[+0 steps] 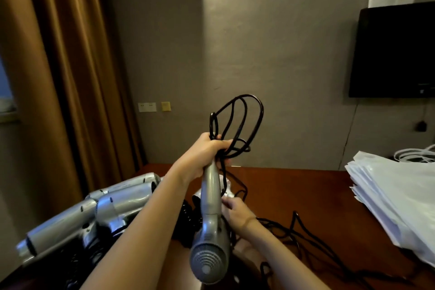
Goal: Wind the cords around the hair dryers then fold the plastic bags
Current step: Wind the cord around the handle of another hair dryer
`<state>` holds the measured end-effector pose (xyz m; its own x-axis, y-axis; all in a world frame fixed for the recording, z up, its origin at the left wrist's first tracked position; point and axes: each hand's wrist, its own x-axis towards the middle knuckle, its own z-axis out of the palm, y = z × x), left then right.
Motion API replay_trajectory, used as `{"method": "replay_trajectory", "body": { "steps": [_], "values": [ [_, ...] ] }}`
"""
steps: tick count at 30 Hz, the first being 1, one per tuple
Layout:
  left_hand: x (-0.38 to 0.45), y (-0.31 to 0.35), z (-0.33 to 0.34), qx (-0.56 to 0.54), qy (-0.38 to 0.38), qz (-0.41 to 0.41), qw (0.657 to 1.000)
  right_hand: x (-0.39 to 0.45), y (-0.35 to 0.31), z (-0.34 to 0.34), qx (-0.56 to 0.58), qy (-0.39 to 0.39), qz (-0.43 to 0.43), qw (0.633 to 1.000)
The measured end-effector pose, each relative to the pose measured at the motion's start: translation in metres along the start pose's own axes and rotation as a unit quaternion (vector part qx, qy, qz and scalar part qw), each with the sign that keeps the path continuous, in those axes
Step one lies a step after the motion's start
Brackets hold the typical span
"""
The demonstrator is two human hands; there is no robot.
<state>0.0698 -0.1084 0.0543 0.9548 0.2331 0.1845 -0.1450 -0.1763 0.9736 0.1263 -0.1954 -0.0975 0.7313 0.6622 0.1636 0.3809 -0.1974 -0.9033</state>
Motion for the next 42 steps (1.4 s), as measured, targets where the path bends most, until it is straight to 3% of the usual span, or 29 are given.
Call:
{"method": "replay_trajectory", "body": {
  "steps": [2,6,9,16,20,23,25,29,31,33,35,38,42],
  "values": [
    [-0.002,0.009,-0.008,0.004,0.003,0.002,1.000,0.002,-0.007,-0.015,-0.012,0.046,-0.024,0.999],
    [-0.002,0.024,-0.022,0.105,-0.008,0.010,0.994,-0.004,-0.040,-0.059,0.193,0.091,-0.066,0.975],
    [0.000,0.022,-0.019,0.140,0.004,0.028,0.990,-0.014,-0.070,-0.089,0.222,0.123,-0.107,0.961],
    [0.002,-0.010,0.020,0.049,0.000,0.000,0.999,-0.014,-0.110,-0.116,0.309,0.146,-0.148,0.928],
    [0.002,-0.023,0.044,0.019,-0.066,-0.018,0.997,-0.016,-0.098,-0.126,0.314,0.188,-0.136,0.921],
    [0.007,-0.024,0.054,0.010,-0.038,-0.013,0.999,-0.028,-0.079,-0.140,0.291,0.233,-0.121,0.920],
    [0.013,-0.025,0.058,0.012,0.004,0.002,1.000,-0.038,-0.060,-0.139,0.246,0.211,-0.058,0.944],
    [0.032,-0.028,0.063,0.056,0.042,0.010,0.998,-0.060,-0.023,-0.108,0.150,-0.008,0.115,0.982],
    [0.038,-0.028,0.065,0.084,0.047,0.013,0.995,-0.069,-0.014,-0.098,0.079,-0.080,0.114,0.987],
    [0.041,-0.025,0.063,0.080,0.044,0.018,0.996,-0.072,-0.014,-0.093,0.129,-0.098,0.134,0.978],
    [0.044,-0.023,0.060,0.066,0.046,0.028,0.996,-0.071,-0.015,-0.089,0.093,-0.144,0.159,0.972],
    [0.046,-0.019,0.053,0.066,0.041,0.039,0.996,-0.064,-0.015,-0.084,0.006,-0.161,0.118,0.980],
    [0.050,-0.022,0.042,0.145,0.025,0.059,0.987,-0.049,-0.010,-0.100,-0.074,-0.060,0.114,0.989]
  ]
}}
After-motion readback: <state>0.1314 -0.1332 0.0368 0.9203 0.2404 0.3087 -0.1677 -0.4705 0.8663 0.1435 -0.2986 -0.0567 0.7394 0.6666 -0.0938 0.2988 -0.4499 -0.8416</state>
